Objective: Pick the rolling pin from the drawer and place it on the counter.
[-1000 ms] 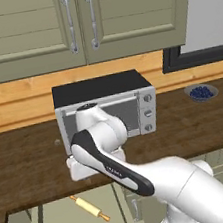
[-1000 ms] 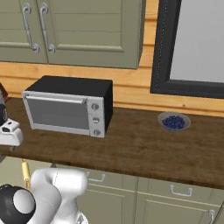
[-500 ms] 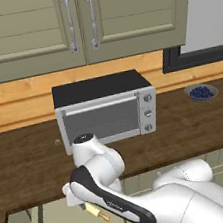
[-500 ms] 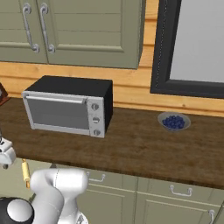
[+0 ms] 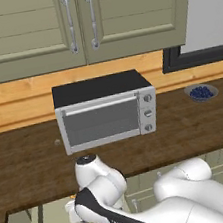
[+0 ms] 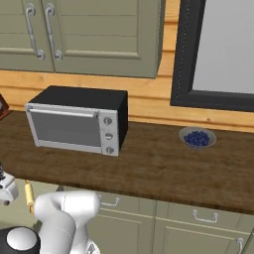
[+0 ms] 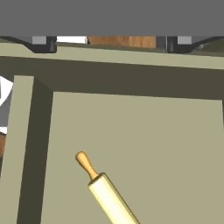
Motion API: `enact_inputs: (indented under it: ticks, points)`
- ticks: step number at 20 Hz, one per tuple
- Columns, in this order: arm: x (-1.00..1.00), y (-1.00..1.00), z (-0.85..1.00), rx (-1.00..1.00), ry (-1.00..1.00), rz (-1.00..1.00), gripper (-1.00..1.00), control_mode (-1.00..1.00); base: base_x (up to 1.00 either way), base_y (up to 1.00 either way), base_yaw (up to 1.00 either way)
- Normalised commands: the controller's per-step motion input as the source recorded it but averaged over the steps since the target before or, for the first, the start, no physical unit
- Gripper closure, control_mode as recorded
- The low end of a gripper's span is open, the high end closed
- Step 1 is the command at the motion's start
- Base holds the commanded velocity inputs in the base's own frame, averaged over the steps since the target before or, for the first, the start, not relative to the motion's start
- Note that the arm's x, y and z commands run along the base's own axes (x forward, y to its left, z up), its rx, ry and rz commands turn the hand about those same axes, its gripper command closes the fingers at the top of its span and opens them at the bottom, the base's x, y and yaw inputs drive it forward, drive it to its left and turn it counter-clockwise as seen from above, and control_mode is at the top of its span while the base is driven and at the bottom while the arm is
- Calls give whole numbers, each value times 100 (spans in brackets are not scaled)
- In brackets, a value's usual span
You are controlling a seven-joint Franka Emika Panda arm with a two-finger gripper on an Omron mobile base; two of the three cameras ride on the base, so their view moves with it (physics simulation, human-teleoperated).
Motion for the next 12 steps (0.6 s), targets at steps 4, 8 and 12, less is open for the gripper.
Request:
enact_inputs:
  ticks: [4,8,12]
  points:
    - [-19,24,-49,0,0,0,-100,-100,0,0,0]
    - [-19,15,-32,0,0,0,-100,-100,0,0,0]
    - [-25,14,-14,0,0,0,-100,-100,0,0,0]
